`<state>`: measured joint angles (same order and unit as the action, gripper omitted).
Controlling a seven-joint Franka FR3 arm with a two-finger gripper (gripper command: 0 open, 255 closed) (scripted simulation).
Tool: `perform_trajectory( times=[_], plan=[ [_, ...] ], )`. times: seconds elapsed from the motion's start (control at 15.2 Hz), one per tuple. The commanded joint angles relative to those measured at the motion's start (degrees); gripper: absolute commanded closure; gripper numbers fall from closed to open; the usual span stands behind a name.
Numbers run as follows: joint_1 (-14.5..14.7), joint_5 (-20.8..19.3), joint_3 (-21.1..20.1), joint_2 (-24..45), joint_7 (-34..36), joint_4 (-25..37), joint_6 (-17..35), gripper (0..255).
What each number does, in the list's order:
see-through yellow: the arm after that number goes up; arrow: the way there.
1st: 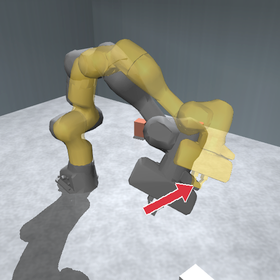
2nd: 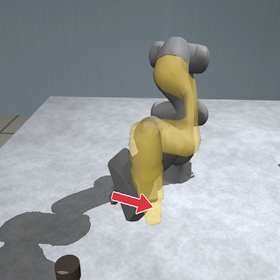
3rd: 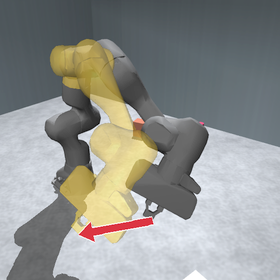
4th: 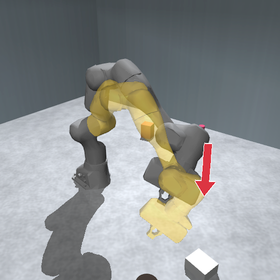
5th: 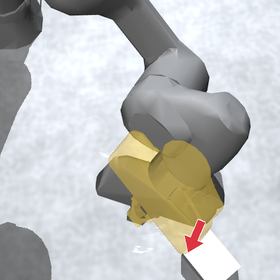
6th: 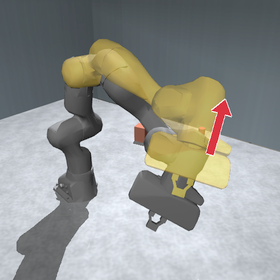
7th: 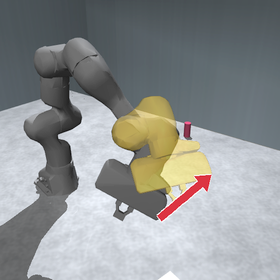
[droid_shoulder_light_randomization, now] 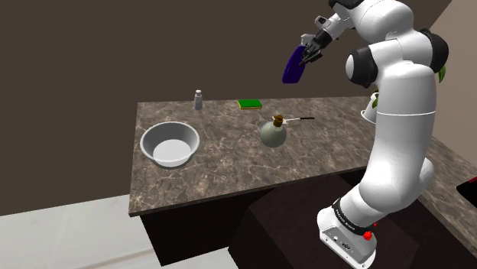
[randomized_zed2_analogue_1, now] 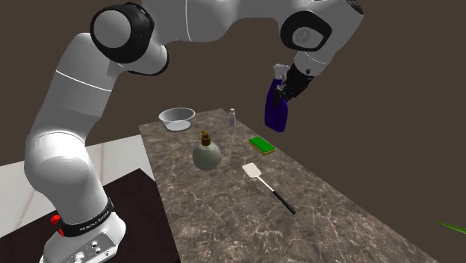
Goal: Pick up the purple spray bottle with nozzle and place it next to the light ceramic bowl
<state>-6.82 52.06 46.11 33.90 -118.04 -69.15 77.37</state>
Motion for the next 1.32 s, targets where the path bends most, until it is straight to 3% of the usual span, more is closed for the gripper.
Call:
perform_trajectory(
  times=[0.0,0.73,1.25],
  plan=[
    [-0.8,0.2,-0.1,0.2,0.9,2.0,-1.4,255],
    [-6.6,2.9,-1.6,2.4,6.6,15.0,-9.4,255],
    [-15.5,8.2,-5.1,7.7,13.9,32.3,-16.9,255]
  ],
)
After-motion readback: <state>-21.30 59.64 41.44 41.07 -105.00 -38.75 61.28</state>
